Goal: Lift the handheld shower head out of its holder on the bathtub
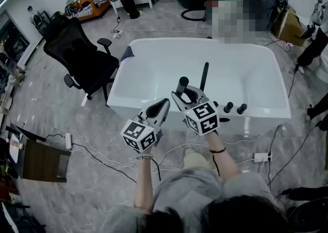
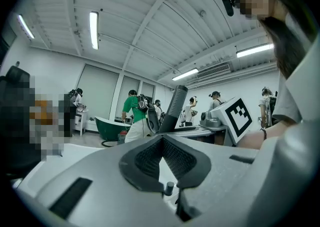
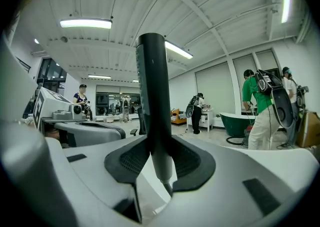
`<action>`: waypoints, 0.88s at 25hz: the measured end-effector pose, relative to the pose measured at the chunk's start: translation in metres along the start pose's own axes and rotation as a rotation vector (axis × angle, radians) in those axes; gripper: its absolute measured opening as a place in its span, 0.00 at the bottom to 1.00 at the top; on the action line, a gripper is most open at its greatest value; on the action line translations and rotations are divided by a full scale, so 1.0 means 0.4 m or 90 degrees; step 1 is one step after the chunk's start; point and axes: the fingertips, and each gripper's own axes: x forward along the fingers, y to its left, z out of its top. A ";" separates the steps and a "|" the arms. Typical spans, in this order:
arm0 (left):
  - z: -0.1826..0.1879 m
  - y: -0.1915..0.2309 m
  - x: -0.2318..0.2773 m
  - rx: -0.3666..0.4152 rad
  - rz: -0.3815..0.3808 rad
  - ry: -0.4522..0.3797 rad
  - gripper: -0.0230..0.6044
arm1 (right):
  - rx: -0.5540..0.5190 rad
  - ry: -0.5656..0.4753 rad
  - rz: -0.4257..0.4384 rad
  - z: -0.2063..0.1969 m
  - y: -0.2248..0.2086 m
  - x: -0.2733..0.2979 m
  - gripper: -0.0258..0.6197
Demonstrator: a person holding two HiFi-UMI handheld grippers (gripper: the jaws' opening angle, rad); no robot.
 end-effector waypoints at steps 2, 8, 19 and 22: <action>0.020 -0.006 -0.014 0.005 0.002 -0.012 0.04 | -0.002 -0.005 0.003 0.016 0.012 -0.010 0.25; 0.063 -0.018 -0.052 0.031 0.004 -0.026 0.04 | -0.005 -0.023 0.012 0.054 0.054 -0.040 0.25; 0.103 -0.030 -0.105 0.061 0.001 -0.046 0.04 | -0.007 -0.052 0.014 0.098 0.103 -0.067 0.25; 0.113 -0.035 -0.107 0.065 -0.002 -0.048 0.04 | -0.007 -0.062 0.013 0.115 0.109 -0.079 0.25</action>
